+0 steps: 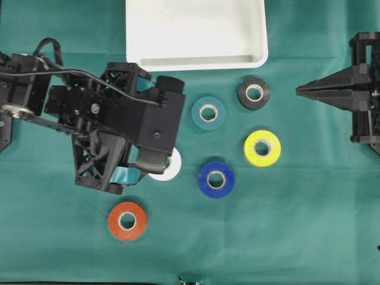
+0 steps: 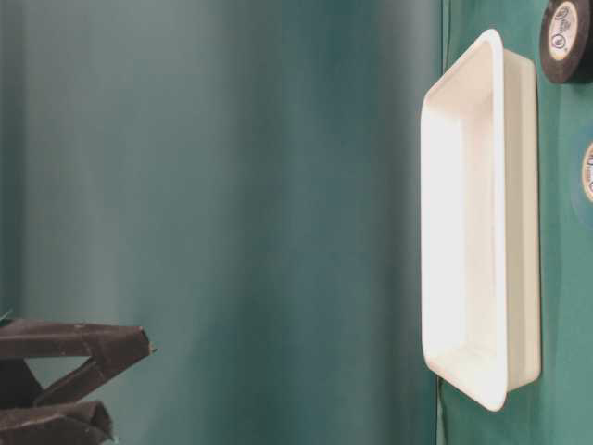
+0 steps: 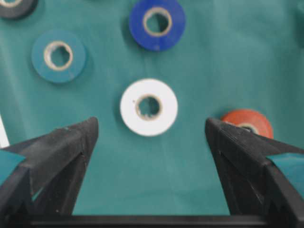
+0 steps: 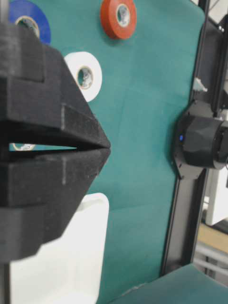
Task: Pick up the tape from a random location and place it into the white case.
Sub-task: 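Lower the left gripper over the white tape roll's edge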
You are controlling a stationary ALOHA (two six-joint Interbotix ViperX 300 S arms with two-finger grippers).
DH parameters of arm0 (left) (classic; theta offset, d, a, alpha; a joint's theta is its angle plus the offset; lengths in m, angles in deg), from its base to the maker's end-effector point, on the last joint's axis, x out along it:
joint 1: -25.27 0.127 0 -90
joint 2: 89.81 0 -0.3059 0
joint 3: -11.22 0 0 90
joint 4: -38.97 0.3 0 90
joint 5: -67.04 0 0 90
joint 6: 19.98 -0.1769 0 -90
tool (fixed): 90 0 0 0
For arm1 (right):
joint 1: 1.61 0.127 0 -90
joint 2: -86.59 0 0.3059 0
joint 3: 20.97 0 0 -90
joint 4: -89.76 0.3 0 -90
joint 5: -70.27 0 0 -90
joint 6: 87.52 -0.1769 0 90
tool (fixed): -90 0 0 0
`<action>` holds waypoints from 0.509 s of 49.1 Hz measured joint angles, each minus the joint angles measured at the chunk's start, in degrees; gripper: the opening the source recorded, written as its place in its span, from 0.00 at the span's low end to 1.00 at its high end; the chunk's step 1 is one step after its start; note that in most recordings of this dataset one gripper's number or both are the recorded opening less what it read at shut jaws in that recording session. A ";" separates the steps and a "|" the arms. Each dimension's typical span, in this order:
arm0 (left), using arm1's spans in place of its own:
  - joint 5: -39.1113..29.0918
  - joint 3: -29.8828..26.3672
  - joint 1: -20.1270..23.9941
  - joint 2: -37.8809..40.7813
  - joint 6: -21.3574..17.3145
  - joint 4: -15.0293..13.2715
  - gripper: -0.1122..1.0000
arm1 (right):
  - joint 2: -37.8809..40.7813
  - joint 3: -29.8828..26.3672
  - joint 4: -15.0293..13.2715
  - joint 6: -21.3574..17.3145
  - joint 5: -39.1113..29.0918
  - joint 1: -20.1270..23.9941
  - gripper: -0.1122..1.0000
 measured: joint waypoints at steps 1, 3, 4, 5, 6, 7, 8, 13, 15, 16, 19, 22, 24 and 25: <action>-0.35 -0.26 0.00 0.26 0.00 0.09 0.99 | 0.09 -0.09 0.00 -0.09 0.00 0.00 0.10; -0.53 -0.53 0.00 0.35 0.00 0.09 0.99 | 0.26 -0.09 0.00 -0.09 0.09 0.00 0.10; -0.53 -0.53 0.00 0.44 0.09 0.09 0.99 | 0.26 -0.09 0.00 -0.09 0.00 0.00 0.10; -0.53 -0.62 0.00 0.44 0.00 0.09 0.99 | 0.35 -0.09 0.00 -0.09 0.09 0.00 0.10; -0.53 -0.62 0.00 0.44 0.00 0.09 0.99 | 0.44 -0.18 0.00 0.00 0.09 0.00 0.10; -0.62 -0.62 0.00 0.44 0.09 0.09 0.99 | 0.44 -0.09 0.00 -0.09 0.00 0.00 0.10; -0.62 -0.62 0.00 0.44 0.00 0.09 0.99 | 0.53 -0.18 0.00 -0.09 0.00 0.00 0.10; -0.70 -0.62 0.00 0.44 0.00 0.09 0.99 | 0.79 -0.18 0.00 -0.09 0.09 0.00 0.10; -0.70 -0.62 0.00 0.44 0.00 0.09 0.99 | 0.79 -0.18 0.00 -0.09 0.00 0.00 0.10; -0.70 -0.62 0.00 0.44 0.09 0.09 0.99 | 0.88 -0.26 0.00 -0.09 0.00 0.00 0.10; -0.62 -0.62 0.00 0.44 0.09 0.09 0.99 | 0.88 -0.26 0.00 -0.09 -0.18 0.00 0.10; -0.44 -0.62 0.00 0.44 0.09 0.09 0.99 | 0.88 -0.26 0.00 0.00 -0.18 0.00 0.10; -0.18 -0.62 0.00 0.44 0.00 0.18 0.99 | 0.88 -0.26 0.00 -0.09 -0.18 0.00 0.10; -0.09 -0.62 0.00 0.44 0.09 0.18 0.99 | 0.88 -0.26 0.00 -0.09 -0.18 0.00 0.10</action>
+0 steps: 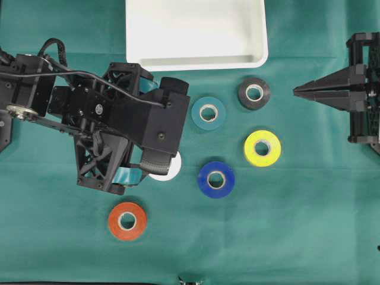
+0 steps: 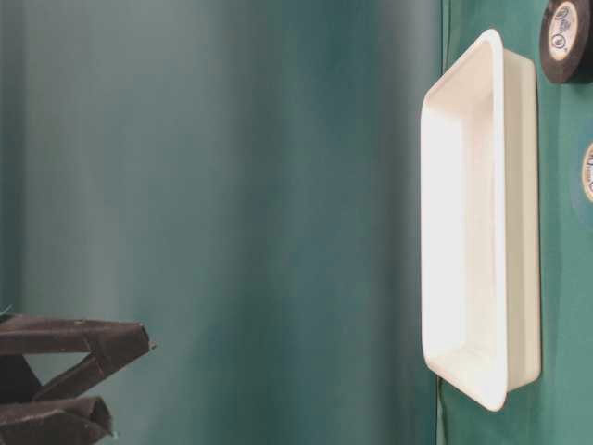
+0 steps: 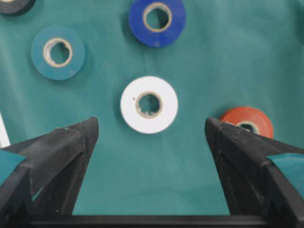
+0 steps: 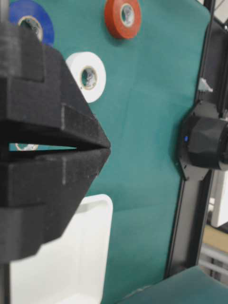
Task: Pick up the tape from a random location and place it into the white case.
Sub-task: 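Lower the left gripper over the white tape roll's edge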
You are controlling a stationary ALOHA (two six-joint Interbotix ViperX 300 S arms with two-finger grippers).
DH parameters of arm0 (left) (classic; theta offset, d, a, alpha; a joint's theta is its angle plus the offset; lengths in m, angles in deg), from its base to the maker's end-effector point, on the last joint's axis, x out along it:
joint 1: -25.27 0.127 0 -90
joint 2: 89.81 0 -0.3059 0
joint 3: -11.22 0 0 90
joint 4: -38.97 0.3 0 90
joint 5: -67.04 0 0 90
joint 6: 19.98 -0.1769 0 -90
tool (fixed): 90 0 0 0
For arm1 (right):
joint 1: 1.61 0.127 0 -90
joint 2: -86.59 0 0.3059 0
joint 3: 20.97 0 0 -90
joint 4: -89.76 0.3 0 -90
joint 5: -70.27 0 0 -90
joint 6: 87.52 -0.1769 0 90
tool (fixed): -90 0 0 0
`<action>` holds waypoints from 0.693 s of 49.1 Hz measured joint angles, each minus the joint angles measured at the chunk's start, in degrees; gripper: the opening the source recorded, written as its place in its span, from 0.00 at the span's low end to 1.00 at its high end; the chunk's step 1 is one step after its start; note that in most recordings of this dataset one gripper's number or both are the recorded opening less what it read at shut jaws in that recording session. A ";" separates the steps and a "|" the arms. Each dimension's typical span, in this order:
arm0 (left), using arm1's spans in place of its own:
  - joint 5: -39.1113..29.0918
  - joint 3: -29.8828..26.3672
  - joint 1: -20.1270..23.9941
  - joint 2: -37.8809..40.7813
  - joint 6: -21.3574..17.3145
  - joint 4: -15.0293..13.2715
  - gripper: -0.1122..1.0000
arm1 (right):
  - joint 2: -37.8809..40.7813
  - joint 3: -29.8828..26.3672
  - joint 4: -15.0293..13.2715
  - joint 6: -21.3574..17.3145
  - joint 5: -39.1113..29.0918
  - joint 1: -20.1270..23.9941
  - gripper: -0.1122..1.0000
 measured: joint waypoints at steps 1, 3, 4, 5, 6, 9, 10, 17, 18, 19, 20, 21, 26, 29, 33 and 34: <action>0.09 0.00 0.00 0.00 -0.09 0.00 0.99 | 0.00 0.00 0.00 0.00 0.00 0.00 0.10; 0.35 0.00 0.00 0.00 -0.09 0.00 0.99 | 0.00 0.00 0.00 0.00 0.00 0.00 0.10; 0.53 0.09 0.00 0.00 -0.09 0.00 0.99 | 0.00 0.00 0.00 0.00 0.00 0.00 0.10; 0.70 0.26 0.00 0.00 0.00 0.00 0.99 | 0.00 0.00 0.00 0.00 0.00 0.00 0.10; 0.79 0.35 0.00 0.00 0.00 0.00 0.99 | 0.00 0.00 0.00 0.00 -0.09 0.00 0.10; 1.32 1.23 0.00 0.00 -0.09 0.09 0.99 | 0.00 0.00 0.00 0.00 0.00 0.00 0.10; 1.49 1.58 0.00 0.00 0.00 0.00 0.99 | 0.00 0.00 0.00 0.00 -0.09 0.00 0.10; 3.16 3.69 0.00 0.00 0.00 0.09 0.99 | 0.18 0.00 0.00 0.00 -0.09 0.00 0.10; 3.43 4.04 0.00 0.00 0.00 0.09 0.99 | 0.18 0.00 0.00 0.00 0.00 0.00 0.10; 3.87 4.39 0.00 0.00 0.00 0.09 0.99 | 0.26 0.00 0.00 0.00 0.00 0.00 0.10; 4.39 4.92 -0.09 0.00 -0.09 0.09 0.99 | 0.26 0.00 0.00 0.00 -0.09 0.00 0.10; 5.01 5.45 -0.18 0.00 -0.09 0.09 0.99 | 0.35 0.00 0.00 0.00 0.00 0.00 0.10; 7.91 8.09 -0.44 0.00 0.00 0.18 0.99 | 0.44 0.00 0.00 0.09 -0.09 0.00 0.10; 10.28 10.11 -0.44 0.00 -0.09 0.18 0.99 | 0.70 0.00 0.00 0.00 -0.09 0.00 0.10; 12.92 12.39 -0.53 0.09 0.00 0.18 0.99 | 0.97 0.00 0.00 0.00 -0.09 0.00 0.10; 13.62 12.83 -0.53 0.09 0.00 0.18 0.99 | 1.05 0.00 0.00 0.00 -0.09 0.00 0.10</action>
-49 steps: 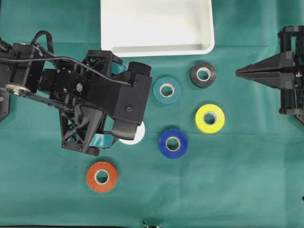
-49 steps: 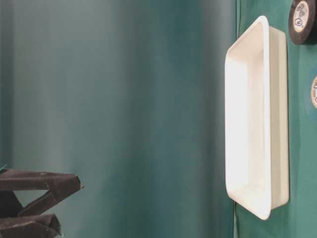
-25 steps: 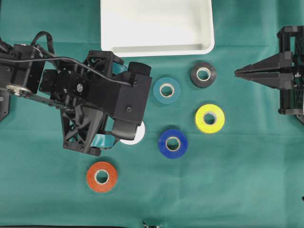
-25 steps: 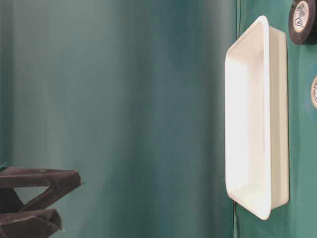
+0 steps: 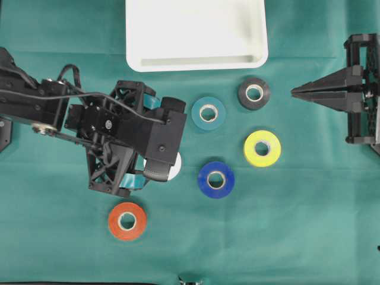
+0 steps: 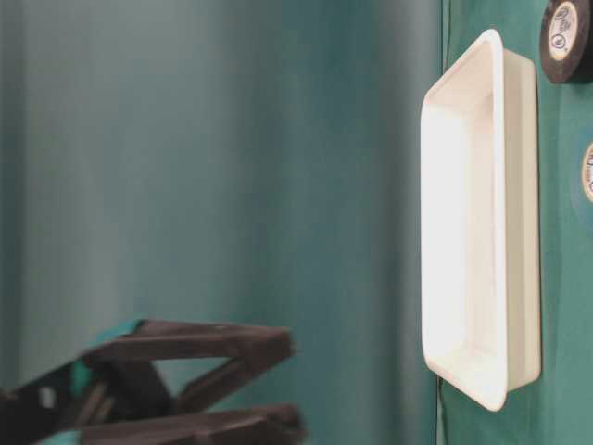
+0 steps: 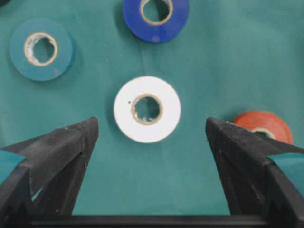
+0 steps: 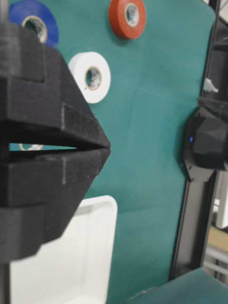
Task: Pick up the tape from a random location and place it into the white case.
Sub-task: 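Lower the left gripper over the white tape roll's edge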
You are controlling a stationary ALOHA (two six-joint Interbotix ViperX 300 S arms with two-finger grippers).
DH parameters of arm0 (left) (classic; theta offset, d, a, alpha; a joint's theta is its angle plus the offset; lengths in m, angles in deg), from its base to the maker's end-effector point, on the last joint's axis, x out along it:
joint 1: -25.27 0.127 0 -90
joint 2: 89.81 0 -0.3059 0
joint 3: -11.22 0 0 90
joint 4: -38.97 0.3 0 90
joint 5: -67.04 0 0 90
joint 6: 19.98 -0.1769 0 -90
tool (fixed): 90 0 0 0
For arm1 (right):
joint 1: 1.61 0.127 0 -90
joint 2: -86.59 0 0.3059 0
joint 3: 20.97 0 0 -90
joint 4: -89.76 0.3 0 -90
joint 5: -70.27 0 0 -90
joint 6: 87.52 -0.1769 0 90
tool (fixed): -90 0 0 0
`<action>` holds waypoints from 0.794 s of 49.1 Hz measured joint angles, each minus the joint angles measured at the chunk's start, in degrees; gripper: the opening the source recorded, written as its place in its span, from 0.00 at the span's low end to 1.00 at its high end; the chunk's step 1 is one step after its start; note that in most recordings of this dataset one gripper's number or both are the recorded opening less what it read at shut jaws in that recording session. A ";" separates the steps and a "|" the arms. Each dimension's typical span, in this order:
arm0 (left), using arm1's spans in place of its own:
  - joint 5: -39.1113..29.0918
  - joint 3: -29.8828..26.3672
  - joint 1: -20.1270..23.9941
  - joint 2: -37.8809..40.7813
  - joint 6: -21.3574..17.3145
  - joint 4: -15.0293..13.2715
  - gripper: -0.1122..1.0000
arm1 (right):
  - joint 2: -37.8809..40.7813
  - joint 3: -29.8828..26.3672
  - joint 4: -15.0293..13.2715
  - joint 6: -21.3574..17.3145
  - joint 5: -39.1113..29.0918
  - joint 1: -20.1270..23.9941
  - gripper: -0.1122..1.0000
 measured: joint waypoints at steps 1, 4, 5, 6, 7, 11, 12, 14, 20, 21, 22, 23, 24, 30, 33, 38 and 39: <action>0.70 0.62 0.00 0.00 -0.09 0.00 0.99 | 0.18 0.00 0.00 0.00 0.00 0.00 0.10; 2.37 2.11 0.00 0.26 -0.09 0.00 0.99 | 0.18 0.00 0.00 0.00 0.00 0.00 0.10; 2.90 2.55 0.00 0.35 0.00 0.00 0.99 | 0.26 0.00 0.00 0.00 0.00 0.00 0.10; 3.34 2.99 0.00 0.53 0.00 0.00 0.99 | 0.26 0.00 0.00 0.00 0.00 0.00 0.10; 3.87 3.43 0.09 0.70 0.09 0.09 0.99 | 0.26 0.00 0.00 0.00 0.00 0.00 0.10; 5.54 4.66 0.00 1.49 0.18 0.09 0.99 | 0.26 0.00 0.00 0.00 0.00 0.00 0.10; 5.89 5.01 0.00 1.85 0.18 0.00 0.99 | 0.26 0.00 0.00 0.00 0.00 0.00 0.10; 6.68 5.54 -0.09 2.64 0.18 0.09 0.99 | 0.26 0.00 0.00 0.00 0.00 0.00 0.10; 8.17 6.50 -0.18 5.98 0.18 0.00 0.99 | 0.35 0.00 0.00 0.00 0.00 0.00 0.10; 8.35 6.59 -0.18 6.50 0.18 0.09 0.99 | 0.35 0.00 0.00 0.00 0.00 0.00 0.10; 8.70 6.68 -0.18 7.12 0.18 0.09 0.99 | 0.44 0.00 0.00 0.00 0.00 0.00 0.10; 8.96 6.77 -0.18 7.56 0.18 0.09 0.99 | 0.53 0.00 0.00 0.00 0.00 0.00 0.10; 9.32 6.86 -0.18 8.09 0.18 0.18 0.99 | 0.53 0.00 0.00 0.00 0.00 0.00 0.10; 12.13 7.03 0.09 10.11 0.18 0.26 0.99 | 0.97 -0.09 0.00 0.00 0.00 0.00 0.10; 13.80 7.56 0.44 10.63 0.18 0.26 0.99 | 1.23 0.00 0.00 0.00 0.00 0.09 0.10; 16.35 8.61 0.97 10.99 0.18 0.35 0.99 | 1.58 0.00 0.00 0.00 0.09 0.00 0.10; 16.70 8.88 1.05 11.07 0.18 0.35 0.99 | 1.58 0.00 0.00 0.00 0.00 0.00 0.10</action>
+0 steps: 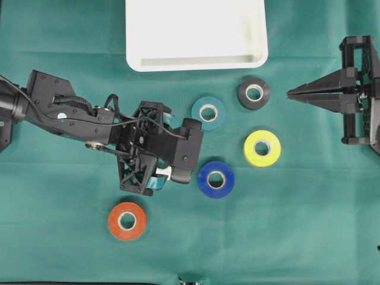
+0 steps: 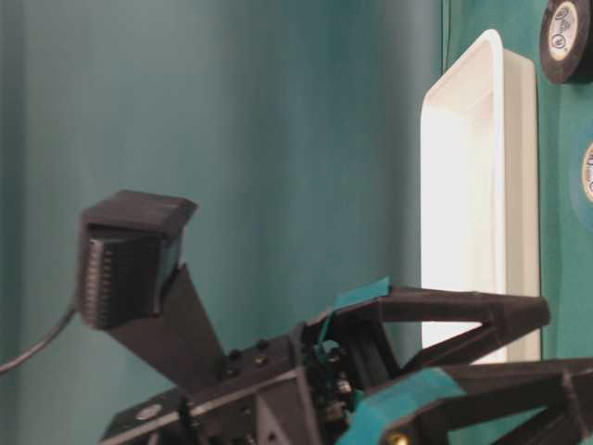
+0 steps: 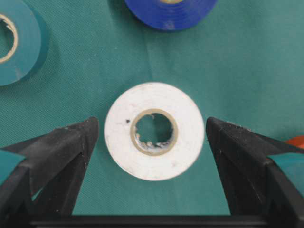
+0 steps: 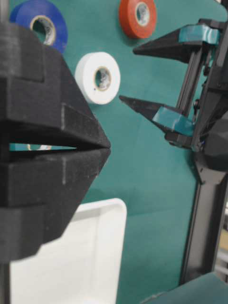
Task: Pick up the tape from a random location and place it into the white case.
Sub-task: 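Lower the left gripper over the white tape roll's edge, then close the left gripper on the white tape roll rim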
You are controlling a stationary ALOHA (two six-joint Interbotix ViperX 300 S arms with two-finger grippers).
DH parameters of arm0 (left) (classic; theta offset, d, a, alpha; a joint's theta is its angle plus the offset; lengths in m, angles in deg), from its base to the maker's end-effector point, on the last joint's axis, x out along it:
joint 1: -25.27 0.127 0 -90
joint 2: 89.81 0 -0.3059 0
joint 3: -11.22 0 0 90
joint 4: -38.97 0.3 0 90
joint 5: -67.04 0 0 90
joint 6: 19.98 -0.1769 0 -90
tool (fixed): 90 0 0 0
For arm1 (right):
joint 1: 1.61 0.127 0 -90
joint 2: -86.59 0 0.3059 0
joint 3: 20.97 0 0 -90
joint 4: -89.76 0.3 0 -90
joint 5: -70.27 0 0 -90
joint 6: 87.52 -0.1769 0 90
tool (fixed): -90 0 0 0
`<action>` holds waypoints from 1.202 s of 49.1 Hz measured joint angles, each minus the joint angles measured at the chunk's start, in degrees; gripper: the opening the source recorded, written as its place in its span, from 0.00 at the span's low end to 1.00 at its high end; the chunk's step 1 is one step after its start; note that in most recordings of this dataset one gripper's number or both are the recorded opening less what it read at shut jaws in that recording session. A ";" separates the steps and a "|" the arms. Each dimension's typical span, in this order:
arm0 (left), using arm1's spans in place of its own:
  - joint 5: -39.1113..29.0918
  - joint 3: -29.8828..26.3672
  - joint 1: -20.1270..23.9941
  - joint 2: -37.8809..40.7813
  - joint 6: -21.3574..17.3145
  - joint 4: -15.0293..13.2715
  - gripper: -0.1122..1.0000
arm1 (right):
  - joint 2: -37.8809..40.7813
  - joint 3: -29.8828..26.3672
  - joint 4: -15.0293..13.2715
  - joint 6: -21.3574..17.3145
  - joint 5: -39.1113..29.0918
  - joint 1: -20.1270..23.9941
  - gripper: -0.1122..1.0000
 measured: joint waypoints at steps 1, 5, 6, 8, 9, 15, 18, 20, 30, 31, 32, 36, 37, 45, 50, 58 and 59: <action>0.35 0.26 0.09 0.09 0.00 0.00 0.99 | 0.00 0.00 0.00 0.00 0.00 0.00 0.10; 0.97 1.23 0.26 0.35 0.00 0.00 0.99 | 0.09 0.00 0.00 0.00 -0.09 0.00 0.10; 1.14 1.41 0.35 0.53 0.00 0.00 0.99 | 0.18 0.00 0.00 0.00 -0.09 0.00 0.10; 1.32 1.76 0.53 1.05 0.00 0.00 0.99 | 0.09 0.00 0.00 0.00 -0.18 0.00 0.10; 1.32 1.85 0.70 1.32 0.00 0.00 0.99 | 0.09 0.00 0.00 0.00 -0.26 0.00 0.10; 1.49 2.02 1.23 3.16 0.00 0.00 0.99 | 0.18 0.00 0.00 0.00 -0.44 0.00 0.10; 1.76 2.02 1.41 3.69 0.00 0.00 0.99 | 0.26 0.00 0.00 0.00 -0.44 0.00 0.10; 2.11 2.11 1.49 3.96 0.00 0.00 0.99 | 0.26 0.00 0.00 0.00 -0.44 0.00 0.10; 3.60 2.72 1.93 5.36 0.00 0.00 0.99 | 0.35 0.00 0.00 0.00 -0.70 0.00 0.10; 3.69 2.72 1.93 5.54 0.09 0.00 0.99 | 0.35 0.00 0.00 0.00 -0.79 0.00 0.10; 3.78 2.72 2.02 5.71 0.00 0.00 0.99 | 0.35 0.00 0.00 0.00 -0.79 0.00 0.10; 4.31 2.90 2.02 6.59 0.00 0.00 0.99 | 0.44 0.00 0.00 0.00 -0.79 0.00 0.10; 4.39 2.90 2.02 6.77 0.09 0.00 0.99 | 0.35 0.00 0.00 0.00 -0.79 0.00 0.10; 5.36 3.34 2.29 8.26 0.00 0.00 0.99 | 0.44 0.00 0.00 0.00 -0.79 0.00 0.10; 5.80 3.60 2.46 8.53 0.09 0.00 0.99 | 0.53 0.00 0.00 0.00 -0.79 0.00 0.10; 5.98 3.69 2.55 8.53 0.00 0.00 0.99 | 0.70 0.00 0.00 0.00 -0.88 0.00 0.10; 6.06 3.78 2.55 8.53 -0.09 0.00 0.98 | 0.62 0.00 0.00 0.00 -0.88 0.00 0.10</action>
